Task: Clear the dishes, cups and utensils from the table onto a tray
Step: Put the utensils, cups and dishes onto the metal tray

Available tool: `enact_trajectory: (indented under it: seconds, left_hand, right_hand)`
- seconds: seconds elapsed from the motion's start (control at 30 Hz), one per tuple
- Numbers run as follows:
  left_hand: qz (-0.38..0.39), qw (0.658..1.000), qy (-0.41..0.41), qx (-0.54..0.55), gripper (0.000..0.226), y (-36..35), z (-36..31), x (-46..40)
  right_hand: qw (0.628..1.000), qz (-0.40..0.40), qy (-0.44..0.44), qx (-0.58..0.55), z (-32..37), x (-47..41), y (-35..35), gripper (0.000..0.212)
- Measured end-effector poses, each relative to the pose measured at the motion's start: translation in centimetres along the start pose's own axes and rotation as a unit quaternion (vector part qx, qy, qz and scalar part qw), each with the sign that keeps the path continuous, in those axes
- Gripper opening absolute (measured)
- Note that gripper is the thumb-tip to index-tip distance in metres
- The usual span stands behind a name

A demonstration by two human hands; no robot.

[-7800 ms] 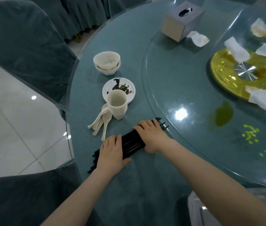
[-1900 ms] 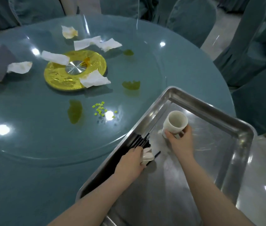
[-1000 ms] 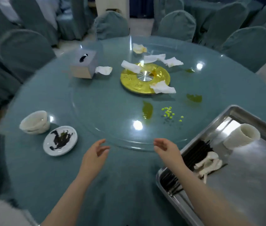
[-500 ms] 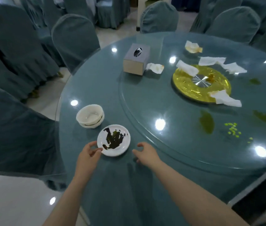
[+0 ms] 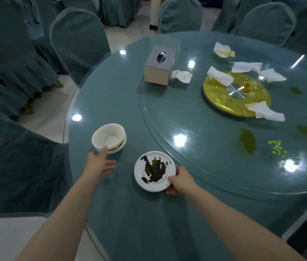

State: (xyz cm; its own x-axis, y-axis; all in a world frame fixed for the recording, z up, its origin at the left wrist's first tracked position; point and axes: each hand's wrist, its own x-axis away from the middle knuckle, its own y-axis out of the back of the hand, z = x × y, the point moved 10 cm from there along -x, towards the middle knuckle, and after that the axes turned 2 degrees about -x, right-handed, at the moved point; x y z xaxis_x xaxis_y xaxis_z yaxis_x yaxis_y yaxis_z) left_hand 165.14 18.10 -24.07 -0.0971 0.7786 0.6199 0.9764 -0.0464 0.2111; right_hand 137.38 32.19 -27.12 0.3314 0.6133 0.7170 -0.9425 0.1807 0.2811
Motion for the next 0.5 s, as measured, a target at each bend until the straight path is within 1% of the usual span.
enact_trajectory:
  seconds: [0.07,0.2,0.3,0.43,0.5]
  left_hand:
    - [0.013,1.0,0.027,0.007,0.047,-0.4,-0.8,-1.2]
    - [0.02,0.999,0.043,-0.014,0.035,-0.7,-1.1,-3.0]
    - [0.002,0.999,0.043,0.016,0.034,-0.5,-0.7,-3.6]
    - [-0.038,0.999,-0.006,-0.005,0.028,-0.9,-0.8,-2.5]
    - [-0.021,0.999,-0.042,-0.013,0.026,-2.4,-1.4,-1.0]
  right_hand:
    - [1.0,-0.012,0.009,-0.02,-0.6,0.5,2.2,0.026]
    - [0.996,-0.049,0.032,-0.073,-1.5,2.0,6.9,0.03]
    - [0.993,-0.062,0.041,-0.093,-2.1,3.2,9.6,0.028]
    - [0.988,-0.08,0.043,-0.127,-3.6,4.3,12.2,0.026]
    - [0.985,-0.086,0.05,-0.142,-4.2,4.7,13.5,0.025]
